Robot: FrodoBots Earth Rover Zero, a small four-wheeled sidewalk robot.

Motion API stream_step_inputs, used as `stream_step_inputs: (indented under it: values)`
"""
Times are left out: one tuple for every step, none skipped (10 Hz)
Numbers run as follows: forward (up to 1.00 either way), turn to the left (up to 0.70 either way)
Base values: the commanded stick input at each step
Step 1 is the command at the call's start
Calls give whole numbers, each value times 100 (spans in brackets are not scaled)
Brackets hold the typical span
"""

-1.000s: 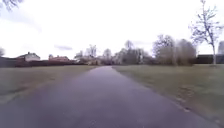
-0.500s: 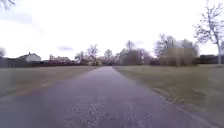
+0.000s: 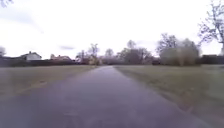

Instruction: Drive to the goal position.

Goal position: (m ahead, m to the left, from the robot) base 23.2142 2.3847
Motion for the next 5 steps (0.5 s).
stream_step_inputs:
  values:
    - [100,0]
    - [100,0]
    - [100,0]
    - [100,0]
    - [100,0]
